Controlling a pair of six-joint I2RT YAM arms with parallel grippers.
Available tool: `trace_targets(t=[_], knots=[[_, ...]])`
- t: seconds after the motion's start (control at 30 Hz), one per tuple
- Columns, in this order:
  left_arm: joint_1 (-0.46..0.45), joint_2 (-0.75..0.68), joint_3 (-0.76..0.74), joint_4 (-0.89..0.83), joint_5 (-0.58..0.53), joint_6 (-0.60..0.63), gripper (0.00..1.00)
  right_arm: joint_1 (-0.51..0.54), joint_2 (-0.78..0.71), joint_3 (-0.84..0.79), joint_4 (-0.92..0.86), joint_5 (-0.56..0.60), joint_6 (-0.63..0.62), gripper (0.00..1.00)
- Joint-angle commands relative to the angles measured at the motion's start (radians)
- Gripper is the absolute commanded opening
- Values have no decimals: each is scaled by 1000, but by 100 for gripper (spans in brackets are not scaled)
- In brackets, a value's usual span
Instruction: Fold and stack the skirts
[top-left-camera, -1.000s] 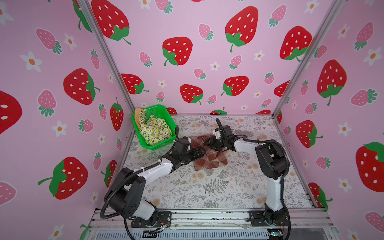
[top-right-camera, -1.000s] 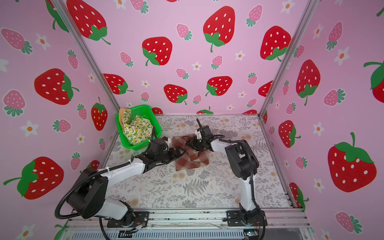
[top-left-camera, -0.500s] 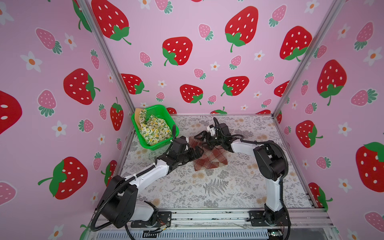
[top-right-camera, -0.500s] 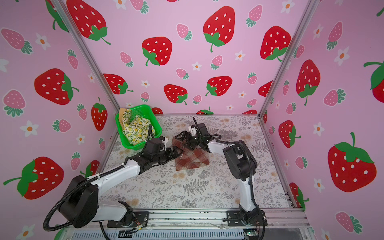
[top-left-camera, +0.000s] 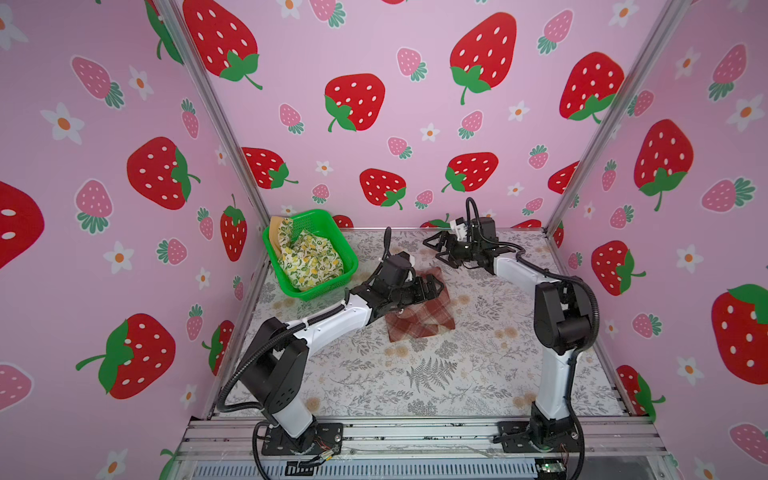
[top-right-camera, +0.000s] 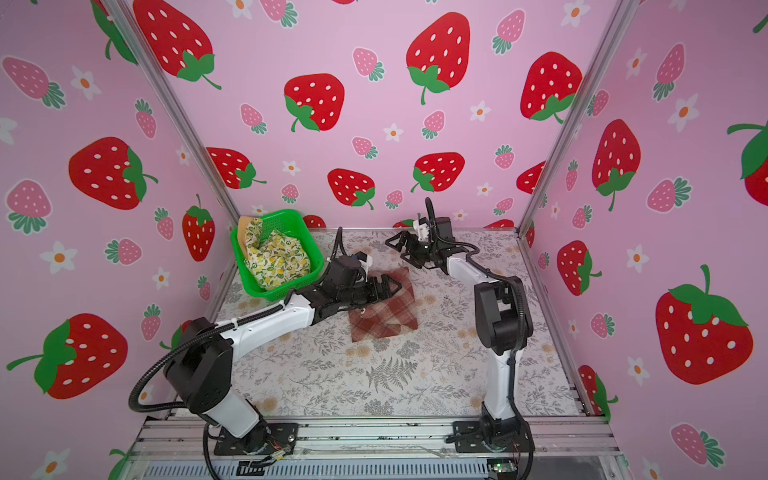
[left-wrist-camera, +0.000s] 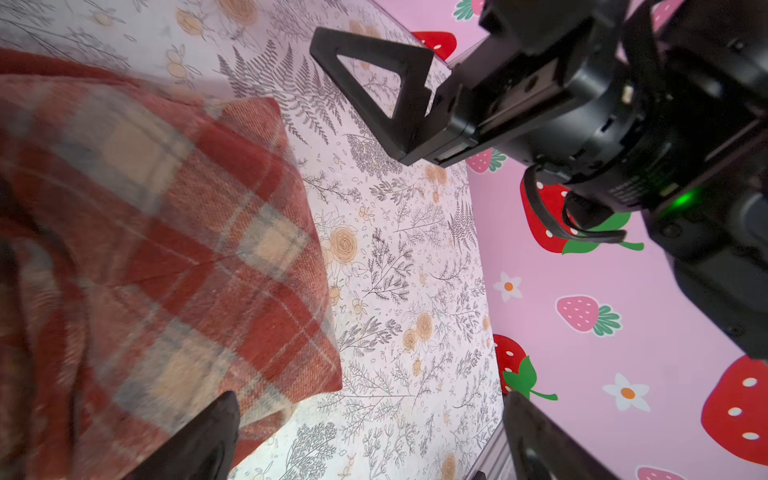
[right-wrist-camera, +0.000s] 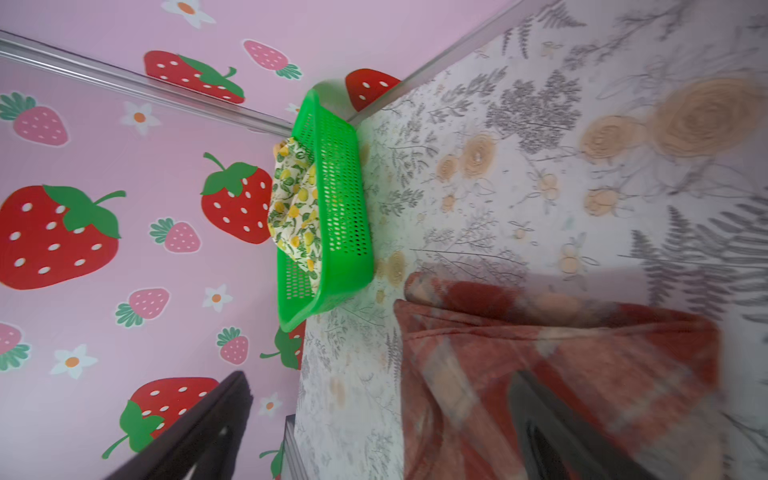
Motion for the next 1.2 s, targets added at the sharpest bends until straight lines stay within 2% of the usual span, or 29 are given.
trace_targets(t=[0.0,0.23,0.33,0.77,0.97,1.17], knots=[[-6,68,53,21,15,-40,100,8,67,21,-68,-48,-78,100],[-4,99,-10,63,-27,-72,99,6,162,23,-25,-82,-85,100],[-2,98,-37,42,-41,-71,99,3,180,-7,6,-62,-75,100],[18,42,-260,44,-159,-81,99,-3,100,-255,181,84,-24,100],[50,63,-329,62,-187,-96,99,4,3,-445,299,160,12,100],[158,143,-294,77,-136,-70,99,39,-134,-733,488,239,78,100]])
